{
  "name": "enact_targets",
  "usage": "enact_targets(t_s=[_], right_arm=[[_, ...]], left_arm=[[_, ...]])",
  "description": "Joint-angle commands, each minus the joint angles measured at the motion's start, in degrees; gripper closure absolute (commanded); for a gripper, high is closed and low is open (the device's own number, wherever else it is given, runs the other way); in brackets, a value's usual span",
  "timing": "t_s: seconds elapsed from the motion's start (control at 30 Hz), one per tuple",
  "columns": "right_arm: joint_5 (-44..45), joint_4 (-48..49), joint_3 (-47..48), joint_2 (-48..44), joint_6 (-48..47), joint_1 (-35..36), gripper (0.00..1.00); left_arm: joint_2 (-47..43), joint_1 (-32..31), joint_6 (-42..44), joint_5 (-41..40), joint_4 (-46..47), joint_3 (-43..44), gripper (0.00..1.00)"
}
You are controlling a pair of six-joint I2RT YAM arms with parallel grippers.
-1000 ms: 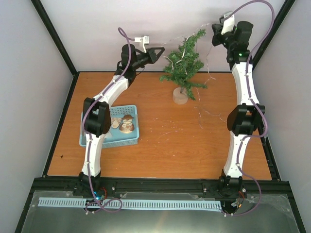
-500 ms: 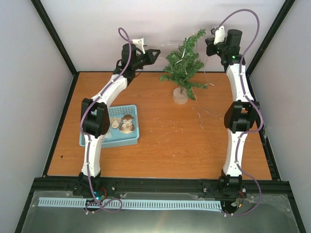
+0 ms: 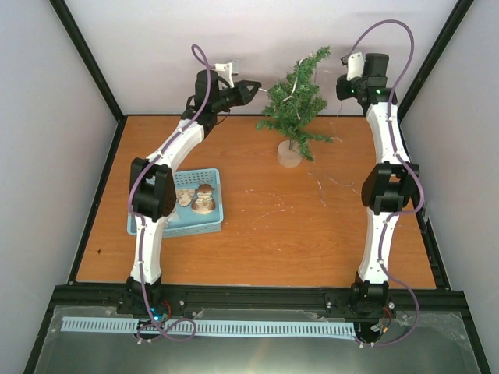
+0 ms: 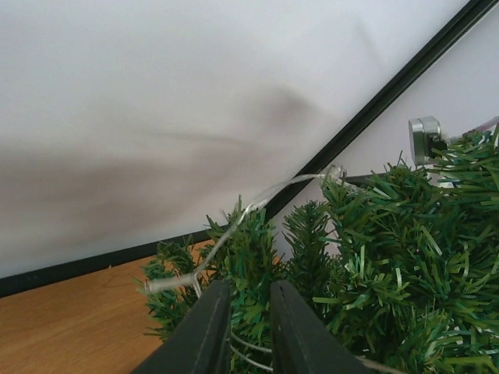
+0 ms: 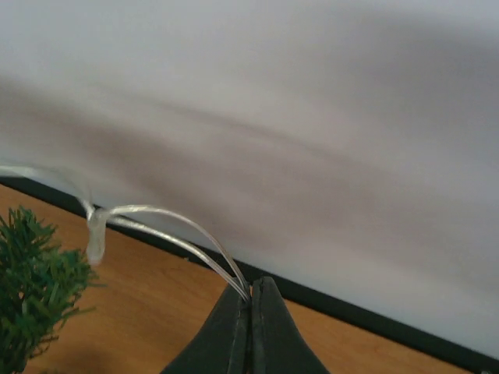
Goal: Decorate the small christmas tree
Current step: Wrap the decoration item around the Christmas tree.
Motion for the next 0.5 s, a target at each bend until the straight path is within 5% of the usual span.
enact_targets(t_s=[0.0,0.47], right_arm=[[1.58,-6.2,-1.65,-6.15,-1.08,-0.39,0.97],[3.45,-15.88,-9.91,-13.75,0.2,-0.13,0.97]], left_arm=[[-1.0,0.52,0.16,1.67,0.55,-0.46,0.83],[-12.19,0.44,7.66,-5.14,-2.39,-13.49,0.61]])
